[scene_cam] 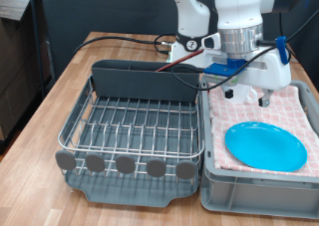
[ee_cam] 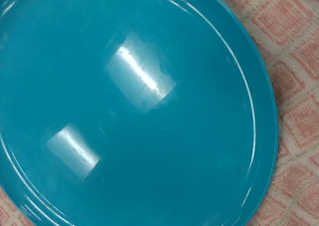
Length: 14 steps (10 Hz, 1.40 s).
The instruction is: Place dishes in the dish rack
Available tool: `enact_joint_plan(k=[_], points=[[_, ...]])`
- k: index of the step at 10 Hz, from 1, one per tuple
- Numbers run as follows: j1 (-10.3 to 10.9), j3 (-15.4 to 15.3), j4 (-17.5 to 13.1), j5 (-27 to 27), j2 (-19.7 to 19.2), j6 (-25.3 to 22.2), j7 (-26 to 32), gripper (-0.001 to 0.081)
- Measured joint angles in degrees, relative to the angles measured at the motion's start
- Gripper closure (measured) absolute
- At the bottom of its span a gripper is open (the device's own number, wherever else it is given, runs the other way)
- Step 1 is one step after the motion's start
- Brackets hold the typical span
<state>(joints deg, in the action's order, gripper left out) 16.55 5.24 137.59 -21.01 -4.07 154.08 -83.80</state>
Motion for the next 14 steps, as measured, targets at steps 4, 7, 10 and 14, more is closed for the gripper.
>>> enact_joint_plan(k=[4,7,10,14], points=[[0.0,-1.0,0.2,-5.2,-1.0,2.2,4.8,0.0003],[0.0,-2.1,0.5,-9.8,-3.5,5.1,7.4,0.0003],[0.0,-2.6,0.5,-10.0,-5.6,6.6,7.4,0.0003],[-0.4,-3.7,0.5,-13.3,-7.4,8.1,9.9,0.0003]])
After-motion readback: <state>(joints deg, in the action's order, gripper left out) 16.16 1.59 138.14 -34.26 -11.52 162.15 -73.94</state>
